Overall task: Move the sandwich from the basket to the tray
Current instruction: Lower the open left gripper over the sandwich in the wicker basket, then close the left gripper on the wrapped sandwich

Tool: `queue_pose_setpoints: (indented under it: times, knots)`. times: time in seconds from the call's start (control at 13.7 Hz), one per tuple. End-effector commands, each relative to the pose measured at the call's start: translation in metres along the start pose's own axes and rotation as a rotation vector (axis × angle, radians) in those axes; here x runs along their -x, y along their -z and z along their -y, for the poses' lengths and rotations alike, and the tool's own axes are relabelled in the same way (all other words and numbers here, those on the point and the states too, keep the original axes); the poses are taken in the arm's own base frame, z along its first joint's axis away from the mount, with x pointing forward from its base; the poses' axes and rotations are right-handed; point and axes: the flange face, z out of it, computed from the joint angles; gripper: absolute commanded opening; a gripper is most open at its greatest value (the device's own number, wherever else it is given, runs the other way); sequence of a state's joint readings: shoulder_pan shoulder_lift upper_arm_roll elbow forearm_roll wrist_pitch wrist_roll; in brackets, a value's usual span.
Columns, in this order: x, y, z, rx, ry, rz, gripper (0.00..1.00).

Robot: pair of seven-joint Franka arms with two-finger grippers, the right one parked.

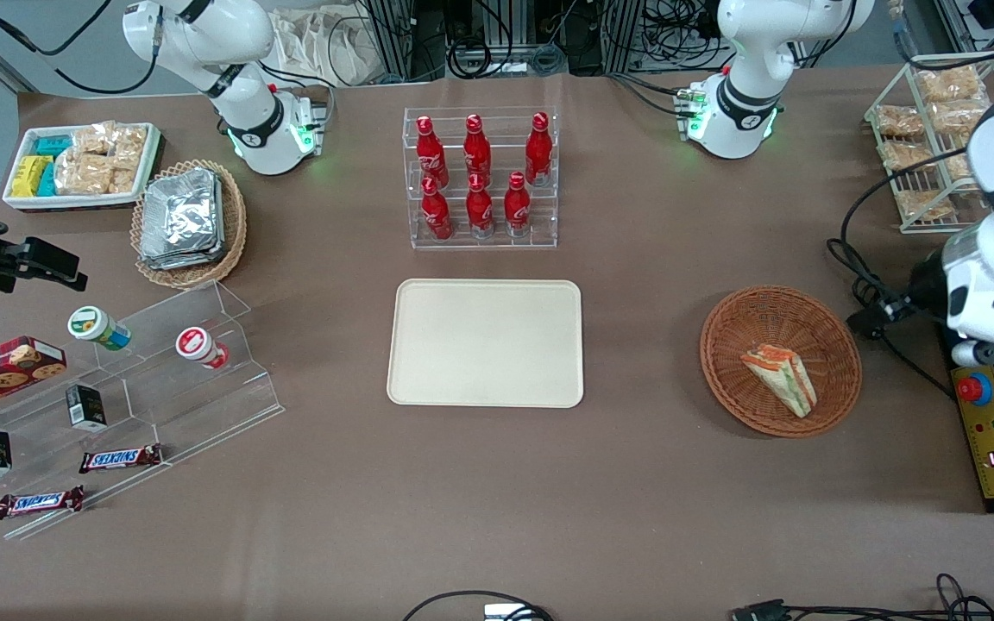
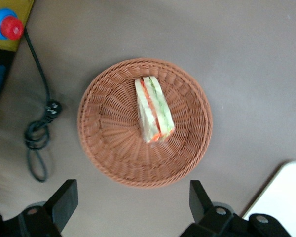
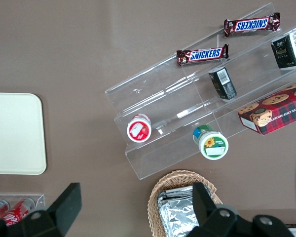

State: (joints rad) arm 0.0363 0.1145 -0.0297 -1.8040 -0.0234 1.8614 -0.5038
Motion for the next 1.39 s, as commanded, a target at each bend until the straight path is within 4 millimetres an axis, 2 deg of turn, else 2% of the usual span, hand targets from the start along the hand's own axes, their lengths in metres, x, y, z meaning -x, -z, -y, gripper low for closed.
queue_pose_setpoints:
  times: [0.0,0.15,0.36,0.44,1.02,1.31]
  knots:
    - [0.008,-0.045,0.001,0.040,0.139,-0.045,1.00]
    - [0.008,-0.074,-0.013,0.056,0.195,-0.065,1.00]
    - [-0.005,-0.139,-0.023,0.027,0.277,-0.028,1.00]
    - [-0.003,-0.154,-0.029,0.015,0.292,-0.013,1.00]
    - [-0.008,-0.201,-0.032,-0.007,0.331,0.020,1.00]
    - [-0.015,-0.220,-0.026,-0.001,0.342,0.012,0.97]
